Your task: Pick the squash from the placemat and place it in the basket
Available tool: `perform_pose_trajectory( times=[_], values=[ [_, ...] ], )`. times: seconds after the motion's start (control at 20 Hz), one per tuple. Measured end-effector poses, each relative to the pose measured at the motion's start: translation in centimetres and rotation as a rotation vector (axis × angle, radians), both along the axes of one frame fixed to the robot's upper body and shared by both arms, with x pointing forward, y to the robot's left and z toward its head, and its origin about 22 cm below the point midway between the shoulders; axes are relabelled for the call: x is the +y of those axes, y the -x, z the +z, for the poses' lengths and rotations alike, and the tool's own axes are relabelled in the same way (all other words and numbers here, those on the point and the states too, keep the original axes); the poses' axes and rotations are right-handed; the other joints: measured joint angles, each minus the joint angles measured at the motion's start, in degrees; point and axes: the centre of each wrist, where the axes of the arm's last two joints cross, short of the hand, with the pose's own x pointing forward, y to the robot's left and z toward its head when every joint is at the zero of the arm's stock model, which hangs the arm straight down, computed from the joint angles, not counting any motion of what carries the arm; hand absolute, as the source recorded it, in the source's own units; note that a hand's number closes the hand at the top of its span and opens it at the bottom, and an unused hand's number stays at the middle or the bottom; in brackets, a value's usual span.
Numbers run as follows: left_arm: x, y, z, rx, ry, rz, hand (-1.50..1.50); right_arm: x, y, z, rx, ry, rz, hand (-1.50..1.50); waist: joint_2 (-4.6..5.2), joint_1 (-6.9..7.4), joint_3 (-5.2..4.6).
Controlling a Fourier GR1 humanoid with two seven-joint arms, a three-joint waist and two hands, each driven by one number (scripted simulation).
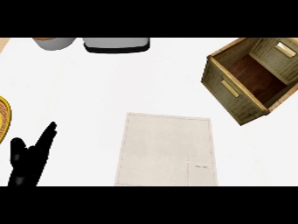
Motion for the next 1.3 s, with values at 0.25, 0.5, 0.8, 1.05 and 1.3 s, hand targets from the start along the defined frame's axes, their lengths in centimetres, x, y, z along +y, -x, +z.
perform_pose_trajectory(
  times=[0.25, 0.5, 0.8, 1.05, 1.3],
  values=[
    [-0.5, -0.6, 0.3, -0.003, 0.003, -0.018, 0.0, -2.2, -2.1, 1.0, 0.013, 0.041, -0.046, 1.5, 0.24, 1.32, -0.08],
    [-0.7, -1.1, 0.4, 0.0, 0.004, -0.032, 0.0, -2.5, -5.0, -0.2, 0.025, 0.069, -0.059, 1.5, 0.35, 1.94, -0.09],
    [-0.8, -1.1, 0.3, -0.008, 0.0, -0.043, 0.0, -3.7, -8.9, -3.1, 0.081, 0.018, -0.054, 1.5, 0.38, 2.21, -0.02],
    [-0.6, -1.0, 0.6, 0.007, 0.001, -0.037, 0.0, -4.8, -11.6, -5.6, 0.138, -0.095, -0.049, 1.5, 0.42, 2.24, -0.06],
    [-0.6, -1.1, 0.3, -0.001, 0.009, -0.038, 0.0, -5.4, -13.5, -8.3, 0.156, -0.126, -0.04, 1.5, 0.33, 2.03, 0.02]
  ],
)
